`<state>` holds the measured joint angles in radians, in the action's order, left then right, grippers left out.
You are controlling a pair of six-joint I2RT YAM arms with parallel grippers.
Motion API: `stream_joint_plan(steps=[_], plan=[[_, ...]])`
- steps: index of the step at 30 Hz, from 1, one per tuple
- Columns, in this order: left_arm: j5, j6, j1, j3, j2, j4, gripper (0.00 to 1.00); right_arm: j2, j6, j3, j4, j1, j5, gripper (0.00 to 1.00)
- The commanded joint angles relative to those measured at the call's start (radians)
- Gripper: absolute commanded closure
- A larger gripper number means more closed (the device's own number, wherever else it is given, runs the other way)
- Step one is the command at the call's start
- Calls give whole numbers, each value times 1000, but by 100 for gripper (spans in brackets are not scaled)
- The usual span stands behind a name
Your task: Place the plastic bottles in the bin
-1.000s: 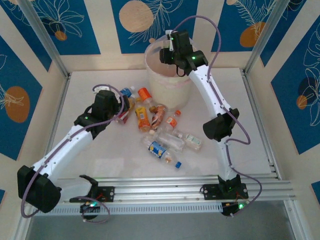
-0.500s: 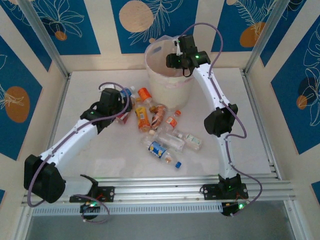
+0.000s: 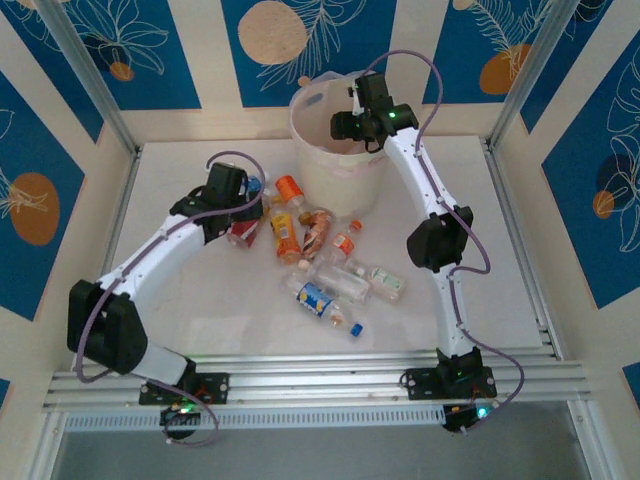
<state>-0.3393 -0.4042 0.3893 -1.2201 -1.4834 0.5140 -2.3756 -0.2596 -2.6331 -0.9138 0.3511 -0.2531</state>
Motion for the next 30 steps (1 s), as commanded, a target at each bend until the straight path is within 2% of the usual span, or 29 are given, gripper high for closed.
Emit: stream_joint_plan(steps=[1,6,10,13,14,22,30], plan=[[35,78,-24,-69,-51,90,1,-1,19,-34,-27,-4,34,29],[101,131,-59,-121,-135,119,1,45,13,-48,-40,-1,49,24],[145,171,-82,-161,-199,140,5,97,6,-31,-56,7,42,18],[174,184,-100,-180,-233,141,9,146,2,-3,-66,14,19,8],[186,188,-106,-185,-241,137,9,165,-1,10,-68,15,10,1],[198,234,-124,-281,-323,143,13,336,-40,209,-48,37,-44,1],[193,374,-168,-572,-495,242,15,500,-38,405,-3,83,-139,1]])
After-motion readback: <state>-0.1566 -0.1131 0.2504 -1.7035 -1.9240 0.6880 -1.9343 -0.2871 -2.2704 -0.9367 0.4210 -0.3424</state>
